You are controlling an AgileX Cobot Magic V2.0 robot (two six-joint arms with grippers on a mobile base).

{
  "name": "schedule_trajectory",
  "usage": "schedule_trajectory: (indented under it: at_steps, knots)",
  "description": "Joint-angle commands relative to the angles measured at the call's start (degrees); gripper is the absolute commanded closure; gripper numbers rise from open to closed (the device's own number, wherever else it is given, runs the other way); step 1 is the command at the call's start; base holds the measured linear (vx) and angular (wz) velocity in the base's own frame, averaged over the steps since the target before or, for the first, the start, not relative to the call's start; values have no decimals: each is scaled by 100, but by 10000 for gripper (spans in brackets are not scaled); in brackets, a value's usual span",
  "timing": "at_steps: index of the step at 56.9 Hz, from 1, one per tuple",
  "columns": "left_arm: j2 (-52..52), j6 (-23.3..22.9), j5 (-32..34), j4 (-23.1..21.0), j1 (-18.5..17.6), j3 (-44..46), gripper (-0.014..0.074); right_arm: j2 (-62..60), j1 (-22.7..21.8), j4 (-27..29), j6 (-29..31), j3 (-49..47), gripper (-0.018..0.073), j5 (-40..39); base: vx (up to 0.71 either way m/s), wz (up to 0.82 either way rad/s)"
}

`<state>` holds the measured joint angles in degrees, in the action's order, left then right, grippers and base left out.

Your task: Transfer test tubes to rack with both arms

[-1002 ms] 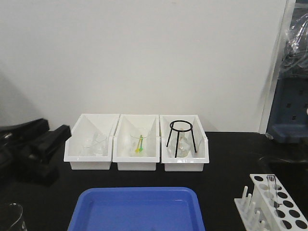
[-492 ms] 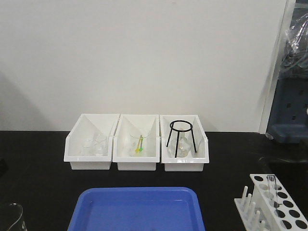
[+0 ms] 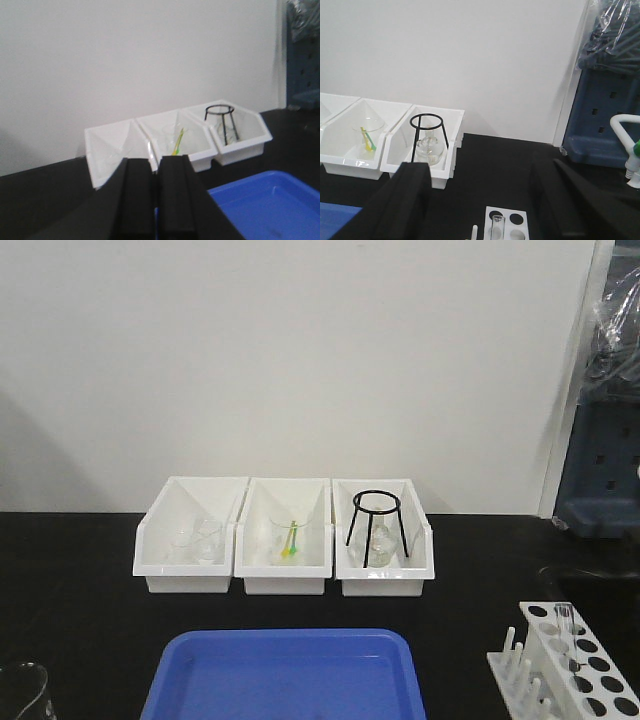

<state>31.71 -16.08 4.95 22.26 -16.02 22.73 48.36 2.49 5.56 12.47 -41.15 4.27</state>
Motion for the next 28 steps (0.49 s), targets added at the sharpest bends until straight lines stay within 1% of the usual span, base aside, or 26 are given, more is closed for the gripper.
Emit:
schedule_trajectory:
  at_steps: [1,2,5,7,10,16,19,23,28]
  knots:
    - [-497,806,-251,-668,189,-73,574,-57,-33,-50,17,-191,69,-465,0,0]
    - [-630,926,-332,-791,272,-120,606,-57,-33,-50,17,-191,69,-465,0,0]
    - [-946,1178,-495,-1055,499,-324,603,-57,-33,-50,17,-191,69,-465,0,0]
    - [-1182,1220,-545,-1167,673,-467,603,-57,-33,-50,17,-191,69,-465,0,0]
    - [-1569,1229,-606,-1227,950,-679,602,-57,-33,-50,17,-191,69,-465,0,0]
    - [-2234,1229,-612,-1256,1349,-1156,602,-57,-33,-50,17,-191,69,-465,0,0]
    - [-2465,1229,-612,-1262,1463,-1383,602,-57,-33,-50,17,-191,69,-465,0,0]
    - [-2813,1229,-612,-1413,1587,-1697,602,-57,-33,-50,17,-191,69,-465,0,0]
    - [-3183,1229,-584,-1568,1629,-2037,602,-57,-33,-50,17,-191,69,-465,0,0]
